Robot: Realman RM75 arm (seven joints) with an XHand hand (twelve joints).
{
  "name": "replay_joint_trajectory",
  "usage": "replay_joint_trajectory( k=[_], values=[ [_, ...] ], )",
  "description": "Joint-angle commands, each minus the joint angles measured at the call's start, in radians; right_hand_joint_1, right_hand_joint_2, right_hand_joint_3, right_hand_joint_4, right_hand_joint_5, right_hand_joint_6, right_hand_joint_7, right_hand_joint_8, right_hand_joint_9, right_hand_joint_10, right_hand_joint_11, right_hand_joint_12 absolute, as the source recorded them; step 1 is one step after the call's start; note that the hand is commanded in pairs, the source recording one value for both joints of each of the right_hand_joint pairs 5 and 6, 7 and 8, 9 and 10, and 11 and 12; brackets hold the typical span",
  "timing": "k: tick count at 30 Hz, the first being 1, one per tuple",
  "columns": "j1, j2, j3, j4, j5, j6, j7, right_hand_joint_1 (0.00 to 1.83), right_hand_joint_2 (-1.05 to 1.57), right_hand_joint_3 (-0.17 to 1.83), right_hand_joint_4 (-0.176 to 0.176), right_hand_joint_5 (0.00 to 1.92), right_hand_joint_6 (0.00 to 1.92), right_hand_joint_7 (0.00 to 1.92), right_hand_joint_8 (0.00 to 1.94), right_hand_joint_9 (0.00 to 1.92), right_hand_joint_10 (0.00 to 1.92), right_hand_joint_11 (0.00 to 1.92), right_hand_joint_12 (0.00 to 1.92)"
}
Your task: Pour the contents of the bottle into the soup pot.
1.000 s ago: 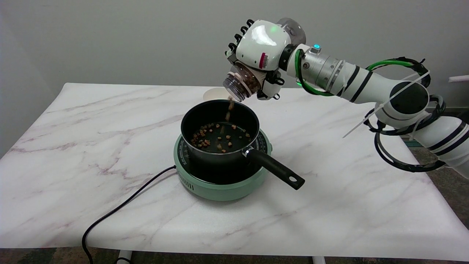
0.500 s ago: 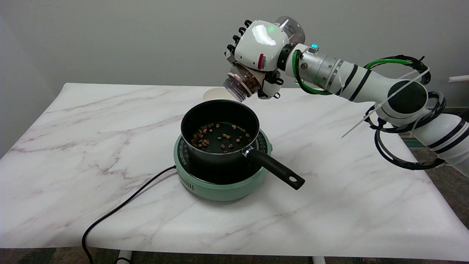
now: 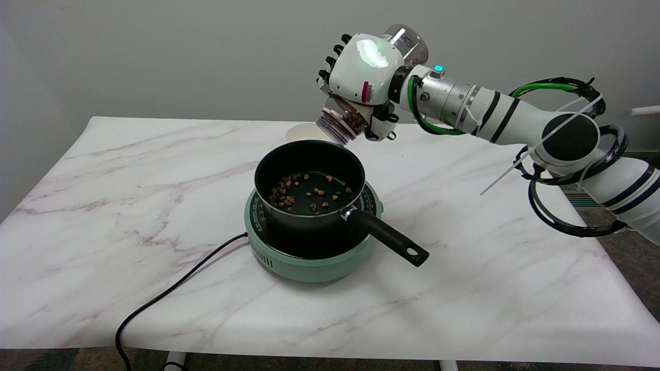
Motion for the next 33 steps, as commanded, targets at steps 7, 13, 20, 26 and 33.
replay_joint_trajectory(
  k=[7,13,20,26,33],
  values=[
    [0.039,0.021,-0.02,0.006,-0.109,0.019,0.054,1.26,1.41,0.68,0.0,1.92,1.92,1.92,1.92,1.42,1.42,1.23,1.23],
    [0.076,0.028,-0.033,0.014,-0.149,0.035,0.073,1.26,1.41,0.7,0.0,1.92,1.92,1.92,1.92,1.42,1.42,1.23,1.23],
    [0.107,0.032,-0.052,0.015,-0.149,0.038,0.074,1.25,1.41,0.7,0.0,1.92,1.92,1.92,1.92,1.42,1.42,1.23,1.23],
    [0.11,0.032,-0.054,0.021,-0.135,0.038,0.076,1.25,1.4,0.68,0.0,1.92,1.92,1.92,1.92,1.41,1.41,1.23,1.23],
    [0.11,0.032,-0.054,0.021,-0.135,0.038,0.078,1.25,1.4,0.67,0.0,1.92,1.92,1.92,1.92,1.41,1.41,1.23,1.23]
  ],
)
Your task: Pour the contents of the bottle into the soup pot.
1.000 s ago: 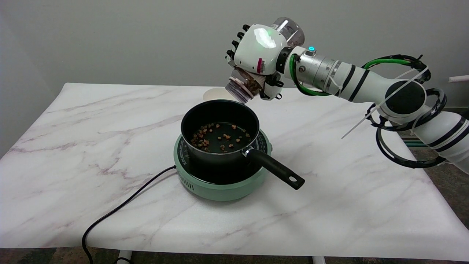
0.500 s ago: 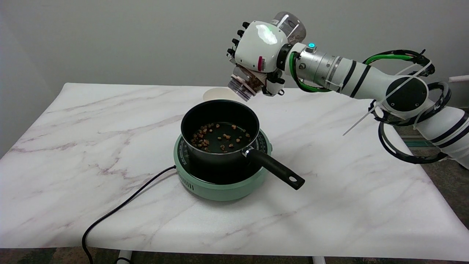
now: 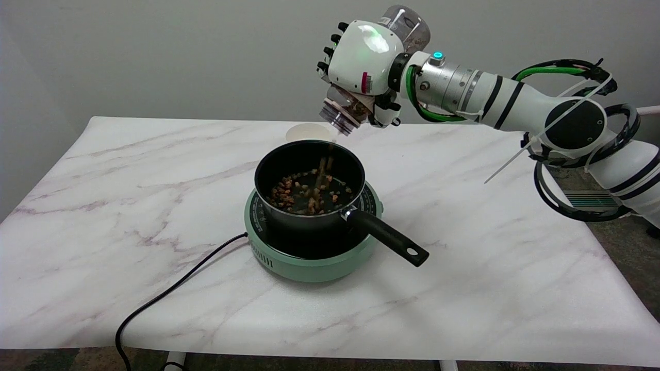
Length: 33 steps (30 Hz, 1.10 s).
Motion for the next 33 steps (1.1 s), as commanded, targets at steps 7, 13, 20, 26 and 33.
replay_joint_trajectory(
  k=[7,13,20,26,33],
  values=[
    [0.027,0.005,-0.014,0.005,-0.013,0.006,0.013,1.26,1.39,0.68,0.0,1.92,1.92,1.92,1.92,1.41,1.41,1.23,1.23],
    [0.028,0.005,-0.02,0.003,-0.01,0.006,0.013,1.26,1.39,0.68,0.0,1.92,1.92,1.92,1.92,1.41,1.41,1.23,1.23],
    [0.028,0.005,-0.02,0.003,-0.012,0.006,0.014,1.26,1.39,0.68,0.0,1.92,1.92,1.92,1.92,1.41,1.41,1.23,1.23],
    [0.027,0.005,-0.02,0.001,-0.009,0.006,0.016,1.26,1.39,0.67,0.0,1.92,1.92,1.92,1.92,1.41,1.41,1.23,1.23],
    [0.024,0.005,-0.021,0.001,-0.009,0.005,0.021,1.26,1.39,0.67,0.0,1.92,1.92,1.92,1.92,1.41,1.41,1.23,1.23]
  ],
)
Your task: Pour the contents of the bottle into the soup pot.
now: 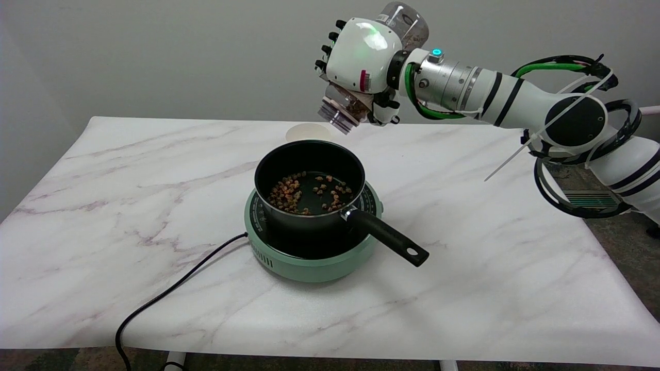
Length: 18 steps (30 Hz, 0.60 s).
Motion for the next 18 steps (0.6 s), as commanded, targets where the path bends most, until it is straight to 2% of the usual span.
replay_joint_trajectory(
  k=[1,18],
  values=[
    [-0.001,0.0,-0.004,-0.001,0.002,-0.001,0.008,1.26,1.39,0.67,0.0,1.92,1.92,1.92,1.92,1.41,1.41,1.23,1.23],
    [-0.022,0.003,-0.02,0.013,0.048,-0.007,0.022,1.26,1.38,0.66,0.0,1.92,1.92,1.92,1.92,1.41,1.41,1.23,1.23]
  ],
)
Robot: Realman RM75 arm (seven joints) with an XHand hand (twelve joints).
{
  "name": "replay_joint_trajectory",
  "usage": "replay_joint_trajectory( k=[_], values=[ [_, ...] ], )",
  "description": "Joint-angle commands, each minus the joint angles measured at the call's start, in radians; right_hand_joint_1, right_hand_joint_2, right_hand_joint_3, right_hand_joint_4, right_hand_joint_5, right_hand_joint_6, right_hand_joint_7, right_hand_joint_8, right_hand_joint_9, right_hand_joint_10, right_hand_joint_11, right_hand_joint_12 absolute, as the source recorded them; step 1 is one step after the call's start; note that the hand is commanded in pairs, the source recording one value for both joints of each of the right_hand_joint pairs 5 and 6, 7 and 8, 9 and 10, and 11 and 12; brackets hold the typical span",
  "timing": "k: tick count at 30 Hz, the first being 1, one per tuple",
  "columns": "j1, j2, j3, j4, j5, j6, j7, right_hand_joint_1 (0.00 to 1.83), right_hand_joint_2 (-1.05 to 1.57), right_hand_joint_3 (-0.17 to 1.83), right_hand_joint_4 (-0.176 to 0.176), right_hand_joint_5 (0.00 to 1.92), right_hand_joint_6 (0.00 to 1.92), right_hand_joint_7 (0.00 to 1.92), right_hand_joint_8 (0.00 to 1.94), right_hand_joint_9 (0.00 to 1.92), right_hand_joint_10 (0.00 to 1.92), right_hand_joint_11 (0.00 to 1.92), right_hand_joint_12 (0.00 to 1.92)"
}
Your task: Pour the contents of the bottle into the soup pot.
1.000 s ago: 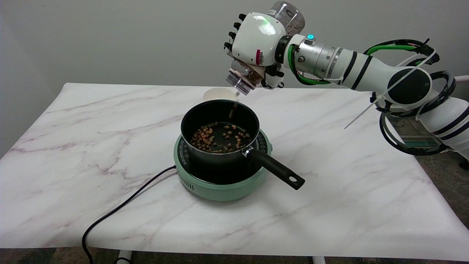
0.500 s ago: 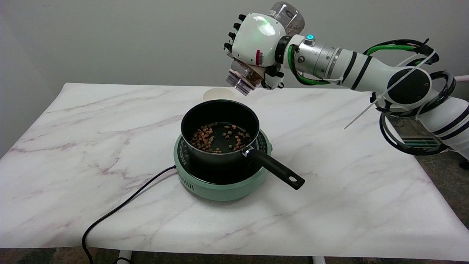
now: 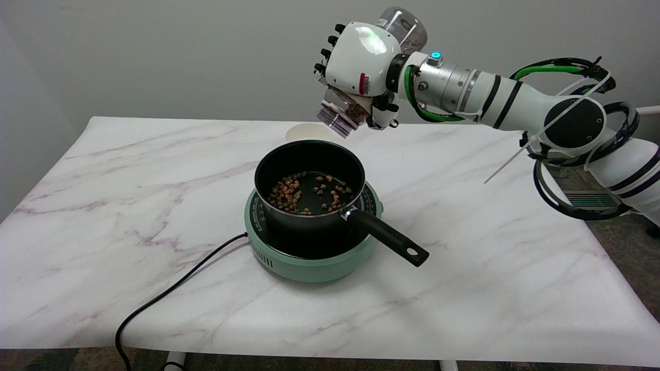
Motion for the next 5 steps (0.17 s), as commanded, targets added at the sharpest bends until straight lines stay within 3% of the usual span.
replay_joint_trajectory(
  k=[1,2,5],
  values=[
    [0.025,0.032,-0.141,0.188,-0.144,0.019,0.158,1.26,1.38,0.66,0.0,1.92,1.92,1.92,1.92,1.41,1.41,1.23,1.23],
    [-0.025,0.0,-0.005,0.001,0.043,0.0,0.001,1.26,1.38,0.66,0.0,1.92,1.92,1.92,1.92,1.41,1.41,1.23,1.23],
    [-0.025,0.0,-0.024,-0.002,0.035,-0.003,0.002,1.27,1.38,0.67,0.0,1.92,1.92,1.92,1.92,1.41,1.41,1.23,1.23]
  ],
)
